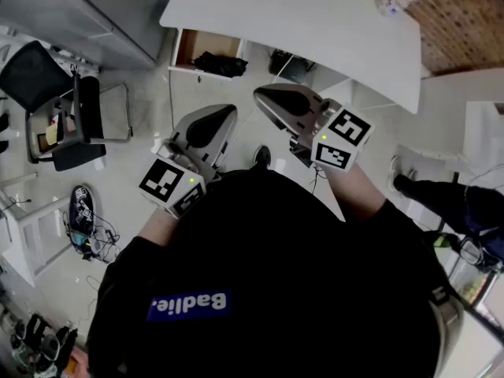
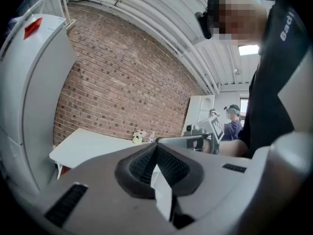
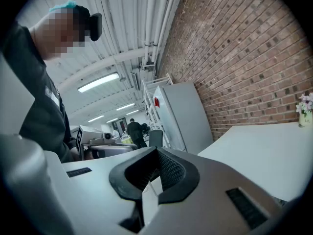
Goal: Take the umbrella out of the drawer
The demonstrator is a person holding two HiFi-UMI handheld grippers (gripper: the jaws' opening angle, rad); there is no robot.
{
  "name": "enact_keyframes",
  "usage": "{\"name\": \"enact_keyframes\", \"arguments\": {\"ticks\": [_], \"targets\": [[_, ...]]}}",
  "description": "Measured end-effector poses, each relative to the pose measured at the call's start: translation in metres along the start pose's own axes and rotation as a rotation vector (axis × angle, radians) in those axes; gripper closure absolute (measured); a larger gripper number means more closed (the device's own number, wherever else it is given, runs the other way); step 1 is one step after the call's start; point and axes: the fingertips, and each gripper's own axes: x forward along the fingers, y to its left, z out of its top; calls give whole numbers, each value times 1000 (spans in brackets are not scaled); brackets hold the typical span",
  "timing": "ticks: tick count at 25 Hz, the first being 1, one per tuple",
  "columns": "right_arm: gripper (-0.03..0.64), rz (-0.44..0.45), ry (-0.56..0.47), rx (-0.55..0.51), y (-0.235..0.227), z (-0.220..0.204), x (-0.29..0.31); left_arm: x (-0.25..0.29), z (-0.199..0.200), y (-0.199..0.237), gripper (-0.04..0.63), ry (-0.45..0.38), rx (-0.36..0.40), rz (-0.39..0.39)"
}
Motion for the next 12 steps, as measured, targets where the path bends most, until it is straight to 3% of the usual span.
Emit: {"name": "enact_keyframes", "arguments": {"ticks": [12], "targets": [[588,-6,10,-10,3,-2,8,-7,1,5,594,-9,10,1]]}}
